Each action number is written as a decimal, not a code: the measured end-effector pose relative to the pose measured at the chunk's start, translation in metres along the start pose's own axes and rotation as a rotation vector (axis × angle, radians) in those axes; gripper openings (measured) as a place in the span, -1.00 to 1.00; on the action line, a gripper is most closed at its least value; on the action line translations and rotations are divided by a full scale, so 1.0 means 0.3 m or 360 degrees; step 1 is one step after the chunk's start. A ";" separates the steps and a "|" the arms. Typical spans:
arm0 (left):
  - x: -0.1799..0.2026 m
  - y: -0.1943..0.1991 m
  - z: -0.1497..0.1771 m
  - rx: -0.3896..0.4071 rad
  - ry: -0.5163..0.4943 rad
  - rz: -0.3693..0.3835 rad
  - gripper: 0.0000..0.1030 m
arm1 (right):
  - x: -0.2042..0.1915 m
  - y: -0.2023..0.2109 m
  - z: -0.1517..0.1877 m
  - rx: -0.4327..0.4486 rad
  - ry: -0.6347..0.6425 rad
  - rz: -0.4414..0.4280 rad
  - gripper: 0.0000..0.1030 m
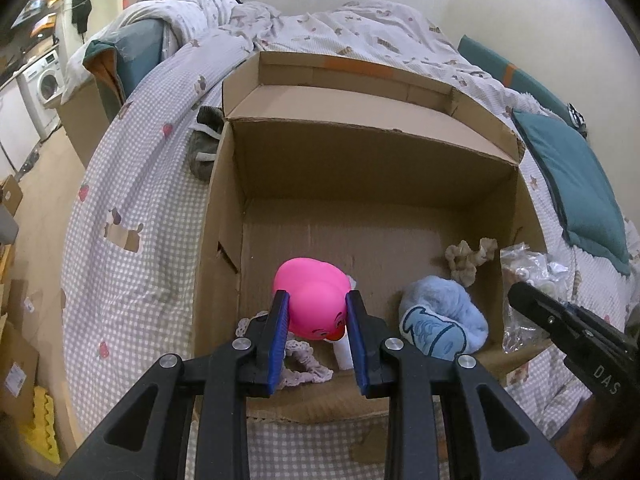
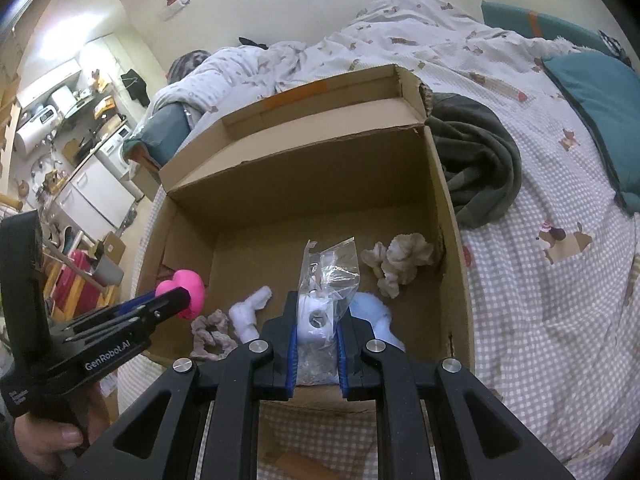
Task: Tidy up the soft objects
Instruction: 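Carry the pink duck and plastic bag over the box with both tools, then open both tools to drop the duck and bag into the box, then move both tools back toward the tan finger-shaped plush beside the box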
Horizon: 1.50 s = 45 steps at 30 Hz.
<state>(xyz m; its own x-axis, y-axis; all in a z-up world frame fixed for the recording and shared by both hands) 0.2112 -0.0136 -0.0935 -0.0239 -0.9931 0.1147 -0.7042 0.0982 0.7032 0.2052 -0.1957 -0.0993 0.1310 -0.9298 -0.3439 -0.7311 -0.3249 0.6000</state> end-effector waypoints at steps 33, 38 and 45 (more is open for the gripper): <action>-0.023 -0.001 0.016 -0.0043 0.0010 -0.0083 0.12 | 0.021 0.017 -0.004 0.0061 -0.0088 0.0033 0.42; -0.027 0.005 0.014 -0.0030 0.0000 -0.0088 0.12 | 0.025 0.017 -0.004 0.0052 -0.0097 0.0034 0.42; -0.001 0.047 0.027 -0.0001 -0.0073 -0.0060 0.12 | 0.030 0.033 0.002 0.0047 -0.0114 0.0055 0.42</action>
<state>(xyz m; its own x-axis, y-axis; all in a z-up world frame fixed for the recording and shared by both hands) 0.1955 -0.0123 -0.0892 -0.0298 -0.9980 0.0560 -0.7046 0.0607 0.7070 0.1988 -0.2072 -0.0969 0.0580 -0.9253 -0.3749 -0.7539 -0.2867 0.5912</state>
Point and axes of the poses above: each gripper's, at about its wrist camera, not at the fingertips, and y roughly against the way its jaws point, x to its right, z to its underside, the point moved 5 cm from there along -y, roughly the way its jaws point, and after that the axes turned 12 degrees about x, right-handed, at the moved point
